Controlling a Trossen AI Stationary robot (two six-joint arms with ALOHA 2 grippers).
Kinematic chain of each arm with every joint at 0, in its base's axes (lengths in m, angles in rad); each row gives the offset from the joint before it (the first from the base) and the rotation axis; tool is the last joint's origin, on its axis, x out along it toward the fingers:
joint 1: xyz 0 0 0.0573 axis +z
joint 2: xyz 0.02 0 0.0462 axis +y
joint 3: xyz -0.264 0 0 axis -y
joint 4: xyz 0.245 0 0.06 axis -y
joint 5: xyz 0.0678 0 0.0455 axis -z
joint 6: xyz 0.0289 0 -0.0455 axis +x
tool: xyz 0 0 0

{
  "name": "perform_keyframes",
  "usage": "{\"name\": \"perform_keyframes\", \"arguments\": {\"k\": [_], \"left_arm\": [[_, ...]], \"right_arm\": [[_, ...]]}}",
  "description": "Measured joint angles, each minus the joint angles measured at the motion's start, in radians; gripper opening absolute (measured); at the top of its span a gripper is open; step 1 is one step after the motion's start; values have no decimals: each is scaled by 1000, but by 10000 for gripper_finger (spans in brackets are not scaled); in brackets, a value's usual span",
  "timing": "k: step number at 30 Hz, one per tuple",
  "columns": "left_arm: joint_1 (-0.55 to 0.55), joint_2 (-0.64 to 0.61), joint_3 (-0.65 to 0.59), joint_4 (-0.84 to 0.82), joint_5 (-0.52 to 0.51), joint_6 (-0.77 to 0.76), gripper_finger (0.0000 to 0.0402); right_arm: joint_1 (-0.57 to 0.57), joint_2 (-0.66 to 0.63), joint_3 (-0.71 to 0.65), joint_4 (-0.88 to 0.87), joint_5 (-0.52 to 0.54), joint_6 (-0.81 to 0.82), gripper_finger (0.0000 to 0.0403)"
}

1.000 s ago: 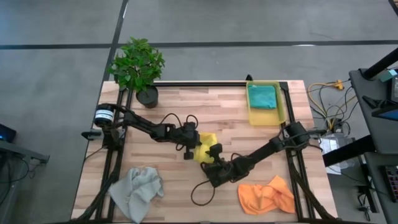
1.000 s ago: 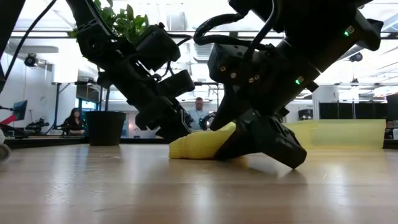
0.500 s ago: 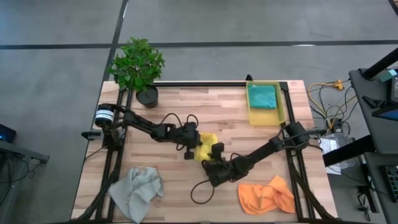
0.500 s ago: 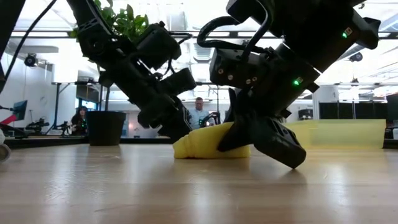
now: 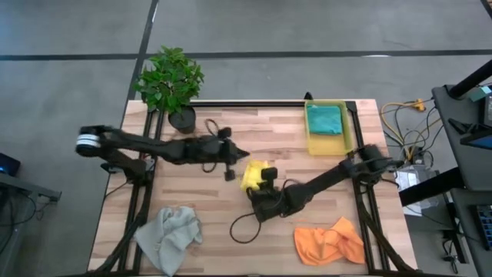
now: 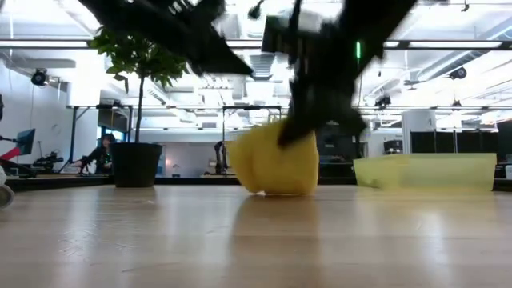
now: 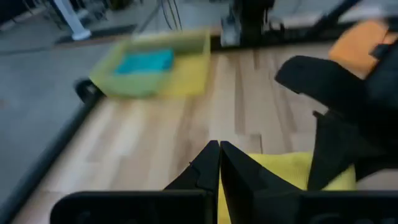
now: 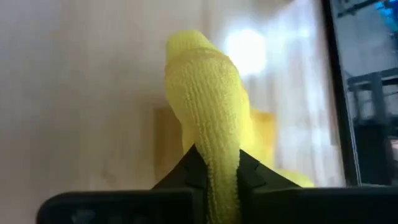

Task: Fold microfiber towels
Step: Put the yellow microfiber towel into the yellow bin

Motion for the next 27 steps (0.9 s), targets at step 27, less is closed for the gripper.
{"name": "perform_keyframes", "arguments": {"k": [27], "left_arm": [[-41, -467, -31, -297, 51, -221, 0]], "right_arm": [[-506, -750, -22, -454, -530, -12, 18]]}}
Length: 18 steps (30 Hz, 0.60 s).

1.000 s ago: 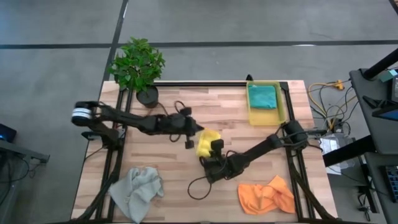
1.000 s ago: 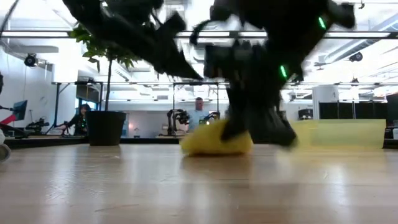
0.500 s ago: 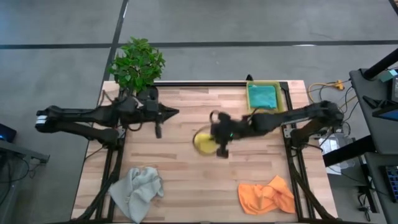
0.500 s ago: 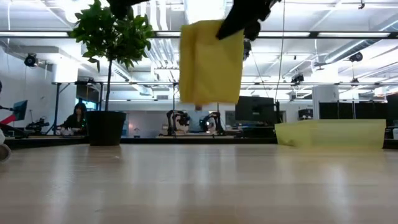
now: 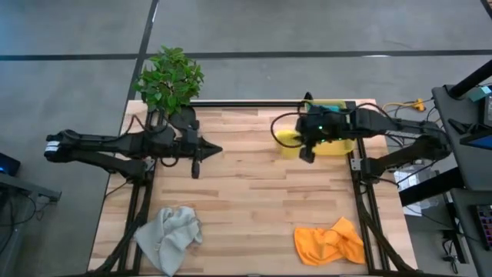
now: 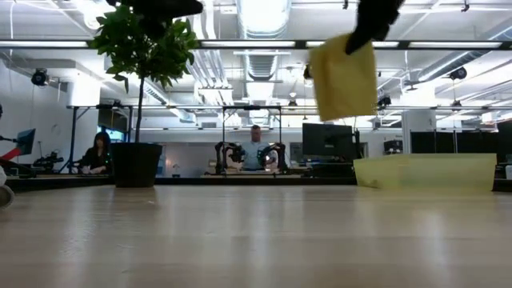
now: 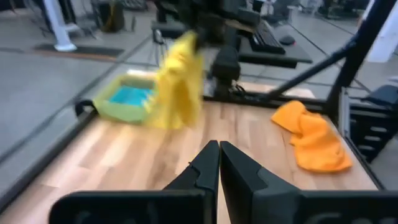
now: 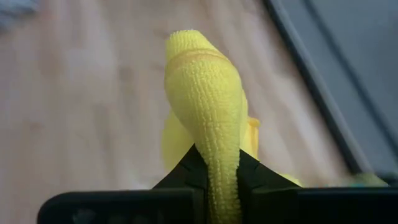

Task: Fold microfiber towels
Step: Put the yellow microfiber towel into the yellow bin

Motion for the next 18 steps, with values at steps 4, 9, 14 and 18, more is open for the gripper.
{"name": "perform_keyframes", "arguments": {"k": [4, 9, 14, 18], "left_arm": [[-25, 59, 0, 21, 0, -16, 0], [-50, 140, 4, 130, 0, -17, 0], [-54, 216, 33, 253, 0, -18, 0], [-54, 264, 83, 255, -1, -18, 0]], "right_arm": [[-44, -53, -41, -89, 160, 41, 18], [-136, -98, -142, -80, 184, 34, 18], [-259, -124, -270, 50, 175, -21, 18], [-397, -176, -361, 259, 61, 121, 18]]}}
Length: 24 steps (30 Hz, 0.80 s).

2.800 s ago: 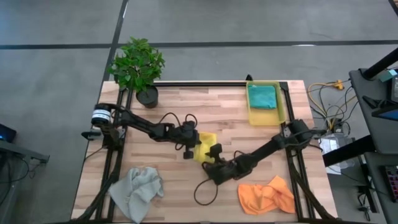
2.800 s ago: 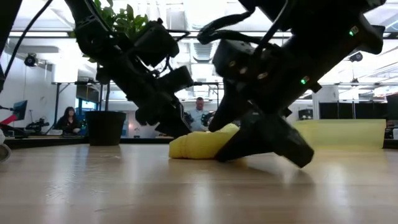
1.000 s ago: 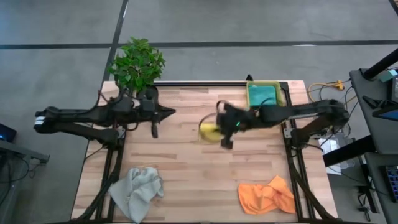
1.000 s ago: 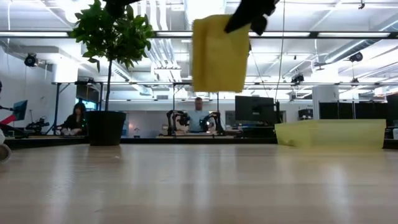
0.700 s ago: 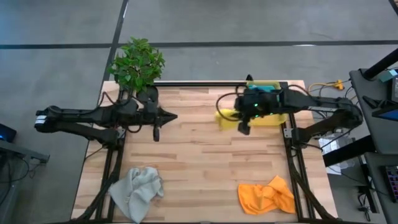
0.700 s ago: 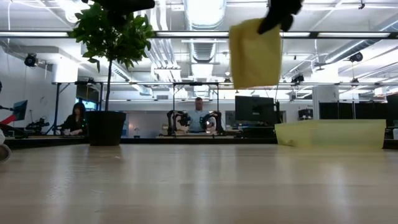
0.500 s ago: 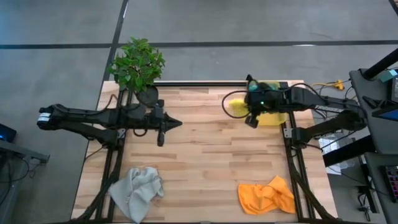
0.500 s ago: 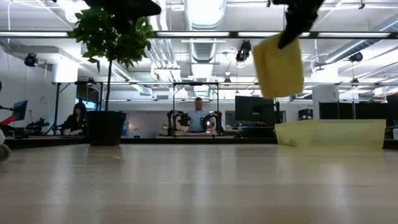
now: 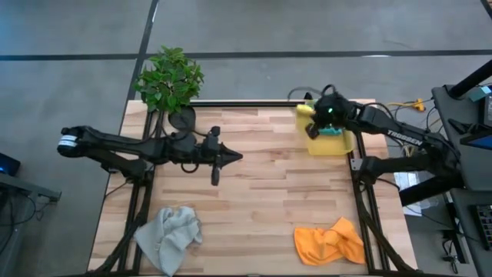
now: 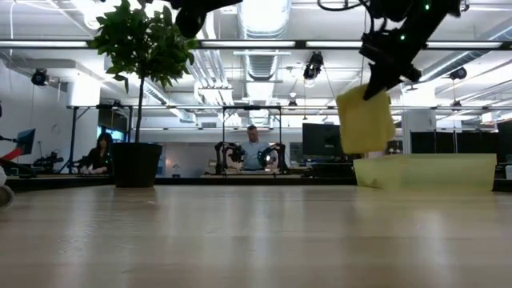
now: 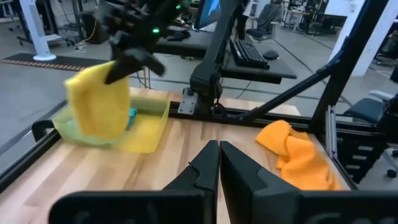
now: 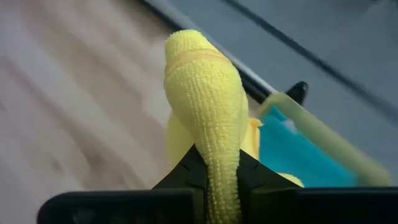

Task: Fold microfiber towels
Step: Put the yellow microfiber towel into the yellow bin

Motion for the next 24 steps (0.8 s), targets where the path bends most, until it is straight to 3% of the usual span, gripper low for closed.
{"name": "perform_keyframes", "arguments": {"k": [8, 15, 19, 24], "left_arm": [[-3, 55, 43, 1, -1, 0, 0], [-3, 71, 43, 0, -3, 1, 0], [-3, 71, 43, 0, -12, 2, 0], [-3, 71, 43, 0, -30, 2, 0]], "right_arm": [[-189, -85, -230, 489, -185, 407, 18], [-243, -27, -423, 827, -220, 784, 18], [-250, 21, -499, 1093, -282, 896, 18], [-260, 78, -508, 989, -274, 949, 18]]}}
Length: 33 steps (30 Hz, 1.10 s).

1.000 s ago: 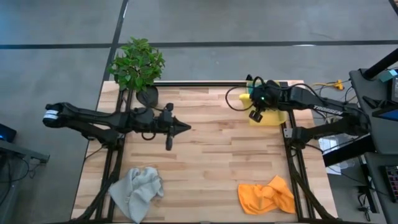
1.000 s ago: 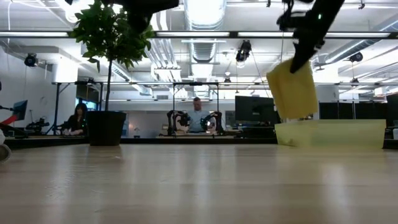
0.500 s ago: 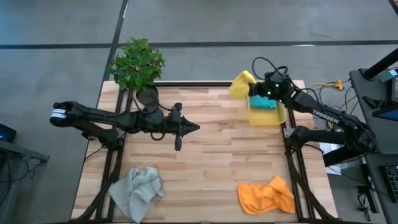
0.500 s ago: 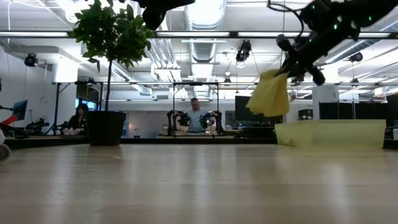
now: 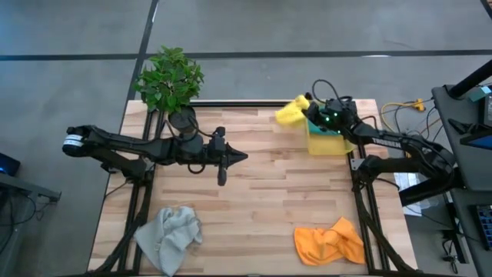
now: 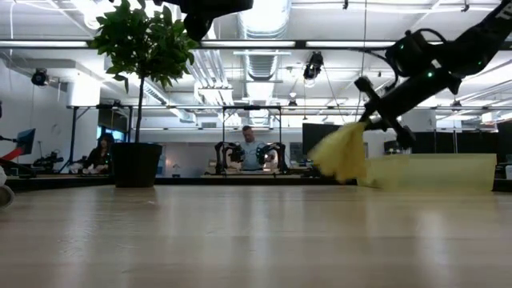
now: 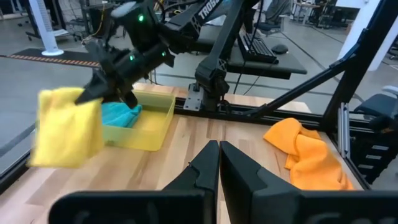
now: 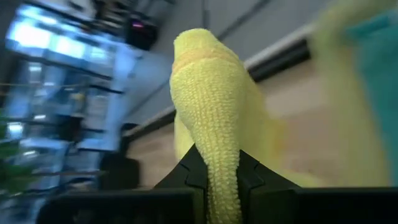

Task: Fold microfiber towels
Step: Put the yellow microfiber towel into the yellow bin

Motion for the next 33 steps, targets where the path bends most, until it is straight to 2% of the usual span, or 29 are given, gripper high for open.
{"name": "perform_keyframes", "arguments": {"k": [7, 16, 26, 33], "left_arm": [[0, 0, 0, 0, 0, -26, 0], [-1, 0, 0, 0, -1, -34, 0], [-1, 0, 0, 0, -20, -26, 0], [-1, 0, -1, 0, -26, -26, 0]], "right_arm": [[1, -20, 22, -65, 121, -82, 18], [1, -47, 132, -451, 279, -276, 17], [-33, -17, 183, -607, 384, -372, 17], [-49, 42, 178, -613, 412, -407, 17]]}}
